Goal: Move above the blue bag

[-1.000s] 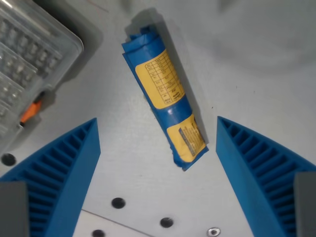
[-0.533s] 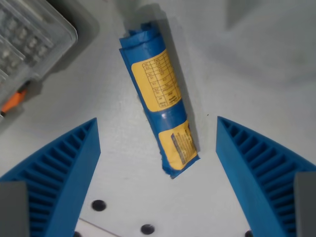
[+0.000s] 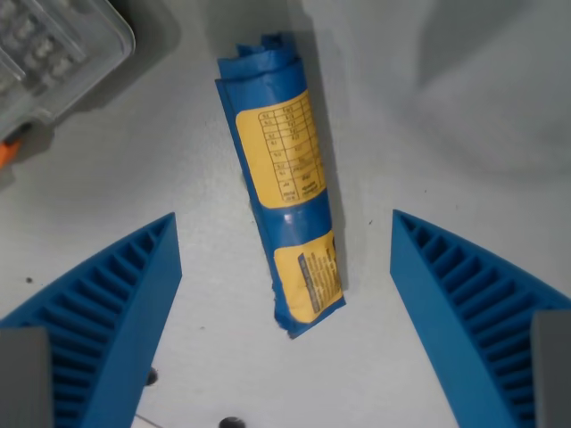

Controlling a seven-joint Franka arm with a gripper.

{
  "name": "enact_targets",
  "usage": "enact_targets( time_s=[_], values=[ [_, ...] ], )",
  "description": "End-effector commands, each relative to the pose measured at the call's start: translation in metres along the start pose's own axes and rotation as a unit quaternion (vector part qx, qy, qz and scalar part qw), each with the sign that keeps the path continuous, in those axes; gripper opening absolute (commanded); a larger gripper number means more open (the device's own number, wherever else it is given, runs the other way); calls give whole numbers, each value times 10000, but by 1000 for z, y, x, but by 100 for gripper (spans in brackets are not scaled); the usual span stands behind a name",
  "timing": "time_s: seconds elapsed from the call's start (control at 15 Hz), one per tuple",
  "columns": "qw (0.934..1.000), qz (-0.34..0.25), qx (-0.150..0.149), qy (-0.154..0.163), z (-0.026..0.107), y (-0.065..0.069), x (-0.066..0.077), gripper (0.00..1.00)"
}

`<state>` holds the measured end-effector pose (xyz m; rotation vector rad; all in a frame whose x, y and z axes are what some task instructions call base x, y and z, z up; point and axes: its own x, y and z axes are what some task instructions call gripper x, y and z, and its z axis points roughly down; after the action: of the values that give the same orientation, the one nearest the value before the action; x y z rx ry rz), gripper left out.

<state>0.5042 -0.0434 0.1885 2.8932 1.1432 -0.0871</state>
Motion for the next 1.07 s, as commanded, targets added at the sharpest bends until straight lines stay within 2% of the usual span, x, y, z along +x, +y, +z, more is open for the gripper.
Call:
enact_targets(
  time_s=[0.07,0.53,1.07],
  values=[
    [9958,-722,-497,261,7,-1,-7,100],
    [9957,-720,-520,273,16,-2,-8,100],
    [9969,-569,-484,240,18,-2,-9,100]
  ],
)
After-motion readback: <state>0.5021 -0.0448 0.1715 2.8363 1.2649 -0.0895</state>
